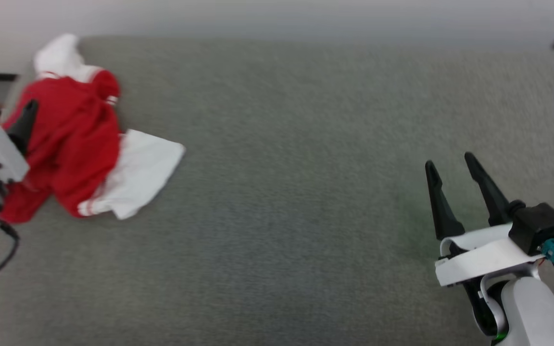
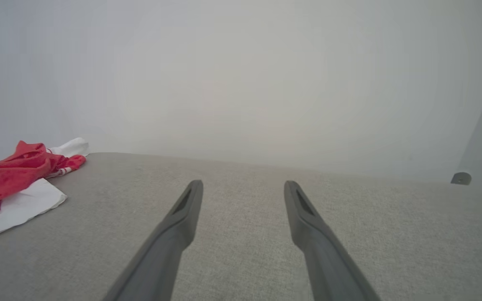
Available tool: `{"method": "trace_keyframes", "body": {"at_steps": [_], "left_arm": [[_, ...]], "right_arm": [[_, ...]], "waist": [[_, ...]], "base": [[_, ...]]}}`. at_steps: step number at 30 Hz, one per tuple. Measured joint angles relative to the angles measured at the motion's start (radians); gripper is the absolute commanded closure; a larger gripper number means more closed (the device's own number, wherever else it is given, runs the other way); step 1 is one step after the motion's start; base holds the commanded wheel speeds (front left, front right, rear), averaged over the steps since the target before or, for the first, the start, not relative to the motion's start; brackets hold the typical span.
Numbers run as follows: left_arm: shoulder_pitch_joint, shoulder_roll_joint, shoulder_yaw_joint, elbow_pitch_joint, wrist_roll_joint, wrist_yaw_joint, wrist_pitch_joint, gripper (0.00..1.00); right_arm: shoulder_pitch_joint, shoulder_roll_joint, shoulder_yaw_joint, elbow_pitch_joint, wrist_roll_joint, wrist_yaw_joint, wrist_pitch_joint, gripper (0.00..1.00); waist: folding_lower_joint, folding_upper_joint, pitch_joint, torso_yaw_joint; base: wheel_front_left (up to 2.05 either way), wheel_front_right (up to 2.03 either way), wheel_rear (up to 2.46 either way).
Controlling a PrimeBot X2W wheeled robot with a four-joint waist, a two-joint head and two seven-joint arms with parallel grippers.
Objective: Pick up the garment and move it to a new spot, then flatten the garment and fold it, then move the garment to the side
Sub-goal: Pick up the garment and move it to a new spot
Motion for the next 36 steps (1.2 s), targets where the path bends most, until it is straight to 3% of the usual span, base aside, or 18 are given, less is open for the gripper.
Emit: {"method": "trace_keyframes", "body": {"at_steps": [6,13,17,23,25,26,36], "left_arm": [[-0.069,0.040,-0.019,0.118,-0.017,0.018,0.156,0.00],[-0.100,0.052,-0.035,0.232,-0.032,0.083,0.333,0.00],[-0.111,0.062,-0.038,0.258,-0.032,0.109,0.366,0.00],[-0.115,0.062,-0.032,0.274,-0.042,0.109,0.349,0.00],[-0.115,0.057,-0.029,0.279,-0.045,0.108,0.331,0.70],[-0.116,0.055,-0.028,0.280,-0.045,0.105,0.319,1.00],[-0.129,0.050,-0.065,0.238,-0.035,0.046,0.247,1.00]], "right_arm": [[-0.016,0.000,-0.002,-0.032,0.002,0.000,0.000,0.00],[-0.024,0.001,-0.002,-0.057,0.004,0.000,0.000,0.00],[-0.035,0.005,0.003,-0.063,0.004,0.000,0.000,0.00],[-0.038,0.002,0.003,-0.068,0.010,0.000,0.000,0.00],[-0.038,0.001,0.000,-0.069,0.010,0.000,0.000,0.00],[-0.038,0.000,-0.001,-0.070,0.011,0.000,0.000,0.00],[0.002,0.000,-0.019,-0.058,0.018,0.000,0.006,0.00]], "waist": [[0.0000,0.0000,0.079,-0.065],[-0.0001,0.0000,0.152,-0.122],[0.0000,0.0000,0.178,-0.144],[-0.0001,0.0000,0.192,-0.157],[-0.0001,0.0000,0.188,-0.153],[0.0000,0.0001,0.185,-0.150],[0.0000,0.0000,0.109,-0.109]], "base": [[0.00,0.00,0.00],[0.00,0.00,0.00],[0.00,0.00,0.00],[0.00,0.00,0.00],[0.00,0.00,0.00],[0.00,0.00,0.00],[0.00,0.00,0.00]]}}
